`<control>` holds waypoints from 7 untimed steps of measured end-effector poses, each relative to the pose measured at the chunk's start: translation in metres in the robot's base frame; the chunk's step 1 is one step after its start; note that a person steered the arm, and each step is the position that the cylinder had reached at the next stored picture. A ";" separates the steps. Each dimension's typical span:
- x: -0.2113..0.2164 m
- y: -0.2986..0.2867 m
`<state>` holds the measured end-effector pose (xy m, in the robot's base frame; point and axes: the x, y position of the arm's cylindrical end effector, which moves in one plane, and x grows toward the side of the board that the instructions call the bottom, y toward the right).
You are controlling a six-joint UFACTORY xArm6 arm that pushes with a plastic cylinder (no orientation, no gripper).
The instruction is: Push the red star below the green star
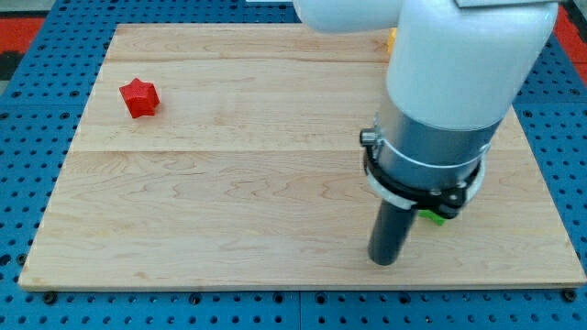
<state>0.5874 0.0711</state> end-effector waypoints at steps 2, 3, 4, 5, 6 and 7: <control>-0.127 -0.239; -0.174 -0.355; -0.231 -0.368; -0.266 -0.352; -0.247 -0.307; -0.190 -0.280</control>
<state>0.3974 -0.2084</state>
